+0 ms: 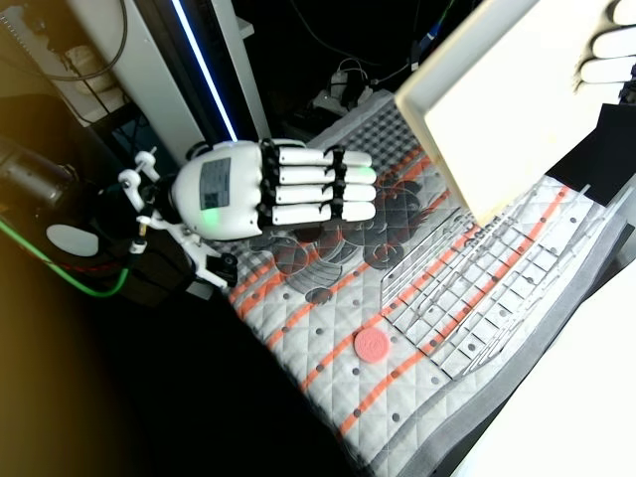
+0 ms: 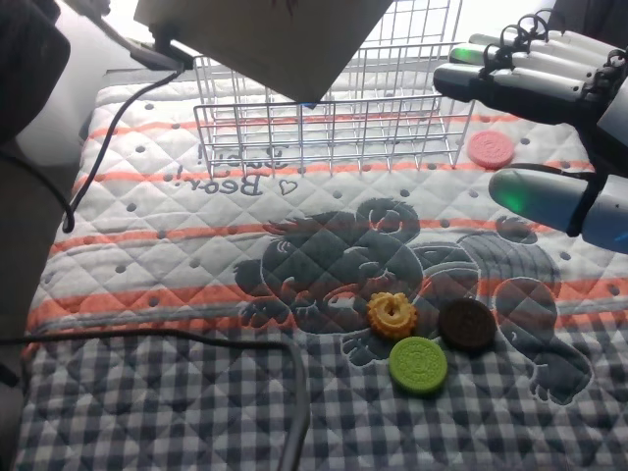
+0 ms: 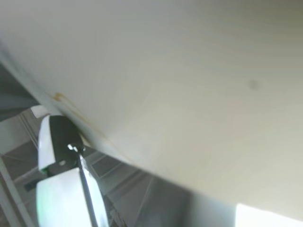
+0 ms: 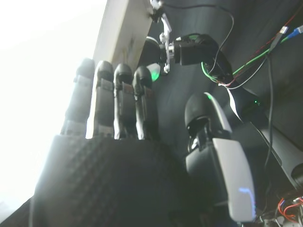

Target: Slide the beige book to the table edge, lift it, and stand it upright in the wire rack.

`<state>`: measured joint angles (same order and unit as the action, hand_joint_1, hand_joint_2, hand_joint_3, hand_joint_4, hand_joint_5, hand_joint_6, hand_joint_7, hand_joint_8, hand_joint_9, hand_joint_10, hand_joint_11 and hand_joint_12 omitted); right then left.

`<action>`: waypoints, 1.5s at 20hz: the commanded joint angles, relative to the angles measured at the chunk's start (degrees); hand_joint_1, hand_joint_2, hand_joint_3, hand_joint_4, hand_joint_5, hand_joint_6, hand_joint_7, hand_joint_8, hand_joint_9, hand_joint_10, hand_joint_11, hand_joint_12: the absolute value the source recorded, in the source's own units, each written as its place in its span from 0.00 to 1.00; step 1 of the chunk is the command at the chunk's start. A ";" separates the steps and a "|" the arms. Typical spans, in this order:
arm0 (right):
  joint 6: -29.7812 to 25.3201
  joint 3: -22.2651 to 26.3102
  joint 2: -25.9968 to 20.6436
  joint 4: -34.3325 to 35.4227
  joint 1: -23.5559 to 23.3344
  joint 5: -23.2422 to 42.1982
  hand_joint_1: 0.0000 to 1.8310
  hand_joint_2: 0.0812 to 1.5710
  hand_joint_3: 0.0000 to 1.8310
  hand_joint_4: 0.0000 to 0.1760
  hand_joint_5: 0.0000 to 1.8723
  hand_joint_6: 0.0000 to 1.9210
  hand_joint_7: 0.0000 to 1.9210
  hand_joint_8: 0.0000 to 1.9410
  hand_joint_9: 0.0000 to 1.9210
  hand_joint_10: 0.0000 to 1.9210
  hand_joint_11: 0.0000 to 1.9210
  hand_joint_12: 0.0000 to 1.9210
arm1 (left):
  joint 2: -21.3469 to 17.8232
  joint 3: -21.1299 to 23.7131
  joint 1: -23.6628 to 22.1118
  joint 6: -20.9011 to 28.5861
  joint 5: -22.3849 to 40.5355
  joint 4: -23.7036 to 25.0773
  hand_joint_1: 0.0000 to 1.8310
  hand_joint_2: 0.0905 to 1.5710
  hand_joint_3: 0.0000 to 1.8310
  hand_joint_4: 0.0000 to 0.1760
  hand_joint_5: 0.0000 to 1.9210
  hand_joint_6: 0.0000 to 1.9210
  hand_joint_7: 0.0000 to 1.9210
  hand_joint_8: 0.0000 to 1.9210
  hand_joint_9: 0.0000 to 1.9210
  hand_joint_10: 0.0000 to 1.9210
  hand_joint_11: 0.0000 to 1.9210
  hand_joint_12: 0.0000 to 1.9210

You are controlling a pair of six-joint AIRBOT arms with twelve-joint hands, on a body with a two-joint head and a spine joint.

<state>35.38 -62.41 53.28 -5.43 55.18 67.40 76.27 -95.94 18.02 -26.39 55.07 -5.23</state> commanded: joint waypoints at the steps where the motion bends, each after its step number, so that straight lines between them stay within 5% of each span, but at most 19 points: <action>1: -0.56 -0.23 0.21 1.17 -0.60 7.12 0.10 0.85 0.00 0.00 0.17 0.00 0.12 0.00 0.09 0.00 0.04 0.15 | -0.17 -0.49 -0.22 1.61 6.66 -1.75 0.76 0.64 0.00 0.00 0.61 0.28 0.58 0.39 0.56 0.56 0.51 0.66; 3: -0.63 -0.29 0.27 1.16 -0.60 7.12 0.10 0.86 0.00 0.00 0.18 0.00 0.12 0.00 0.10 0.00 0.00 0.30 | -0.02 -0.65 0.31 1.77 6.71 -2.08 0.76 0.64 0.00 0.00 0.59 0.31 0.59 0.35 0.57 0.53 0.51 0.58; 7: -0.68 -0.30 0.32 1.16 -0.56 7.12 0.09 0.86 0.00 0.00 0.17 0.00 0.12 0.00 0.10 0.00 0.00 0.34 | -0.01 -0.53 1.26 2.65 7.73 -2.13 0.76 0.64 0.00 0.00 0.61 0.31 0.59 0.34 0.56 0.52 0.48 0.52; 9: -0.72 -0.30 0.36 1.16 -0.47 7.12 0.09 0.87 0.00 0.00 0.17 0.00 0.12 0.00 0.10 0.00 0.00 0.35 | -0.02 -0.16 2.12 2.80 8.83 -2.47 0.76 0.64 0.00 0.00 0.60 0.33 0.60 0.30 0.57 0.51 0.50 0.50; 13: -0.94 -0.29 0.40 1.20 -0.39 7.12 0.08 0.87 0.00 0.00 0.18 0.00 0.13 0.00 0.08 0.00 0.00 0.23 | -0.85 1.66 4.66 2.90 11.84 -4.22 0.75 0.66 0.00 0.00 0.59 0.35 0.57 0.41 0.50 0.58 0.44 0.47; 15: -1.04 -0.28 0.45 1.25 -0.39 7.12 0.08 0.88 0.00 0.00 0.18 0.00 0.14 0.00 0.09 0.00 0.00 0.24 | -1.07 2.47 6.13 2.90 13.52 -5.75 0.75 0.68 0.00 0.00 0.53 0.41 0.55 0.50 0.44 0.65 0.36 0.48; 16: -1.06 -0.26 0.45 1.32 -0.39 7.12 0.07 0.87 0.00 0.00 0.17 0.00 0.13 0.00 0.07 0.01 0.00 0.20 | -1.19 2.87 6.82 2.90 14.31 -6.56 0.79 0.70 0.00 0.00 0.45 0.17 0.48 0.55 0.42 0.70 0.31 0.48; 17: -1.07 -0.22 0.44 1.42 -0.39 7.12 0.08 0.87 0.00 0.00 0.17 0.00 0.14 0.00 0.07 0.01 0.00 0.20 | -1.37 3.25 7.53 2.90 14.93 -7.22 0.71 0.69 0.00 0.00 0.43 0.06 0.42 0.24 0.39 0.36 0.27 0.50; 18: -1.07 -0.19 0.37 1.50 -0.39 7.15 0.09 0.87 0.00 0.00 0.17 0.00 0.15 0.00 0.09 0.00 0.00 0.25 | -1.63 3.56 8.06 2.89 15.13 -7.67 0.67 0.67 0.00 0.00 0.40 0.01 0.43 0.09 0.40 0.20 0.23 0.50; 20: -1.07 0.01 0.07 1.56 -0.39 7.16 0.09 0.88 0.00 0.00 0.17 0.00 0.16 0.00 0.12 0.00 0.00 0.32 | -2.28 3.97 8.42 2.72 14.57 -7.94 0.57 0.67 0.00 0.47 0.27 0.00 0.32 0.00 0.30 0.04 0.09 0.54; 21: -1.07 0.08 -0.04 1.61 -0.39 7.16 0.09 0.89 0.00 0.00 0.17 0.00 0.15 0.00 0.13 0.00 0.00 0.33 | -2.74 4.28 8.42 2.09 13.90 -7.99 0.52 0.64 0.00 0.83 0.18 0.00 0.25 0.00 0.23 0.01 0.05 0.55; 22: -1.07 0.13 -0.11 1.66 -0.39 7.16 0.09 0.90 0.00 0.00 0.17 0.00 0.15 0.00 0.14 0.00 0.00 0.35 | -3.05 4.62 8.45 1.61 13.58 -8.14 0.47 0.62 0.00 0.97 0.12 0.00 0.20 0.00 0.19 0.00 0.03 0.54; 25: -1.07 0.43 -0.52 1.73 -0.40 7.16 0.07 0.88 0.00 0.00 0.17 0.00 0.16 0.00 0.14 0.00 0.00 0.37 | -3.99 5.60 9.70 1.34 13.72 -8.96 0.44 0.57 0.00 1.00 0.02 0.00 0.07 0.00 0.08 0.00 0.00 0.47; 30: -1.07 0.84 -0.93 1.88 -0.40 7.16 0.10 0.88 0.00 0.00 0.17 0.00 0.17 0.00 0.17 0.00 0.03 0.35 | -6.97 8.22 12.46 1.25 13.65 -9.47 0.42 0.55 0.00 1.00 0.00 0.00 0.06 0.00 0.09 0.01 0.00 0.47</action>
<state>34.61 -61.76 52.49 -4.97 55.20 67.46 69.56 -87.09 31.09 -25.65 62.24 -14.11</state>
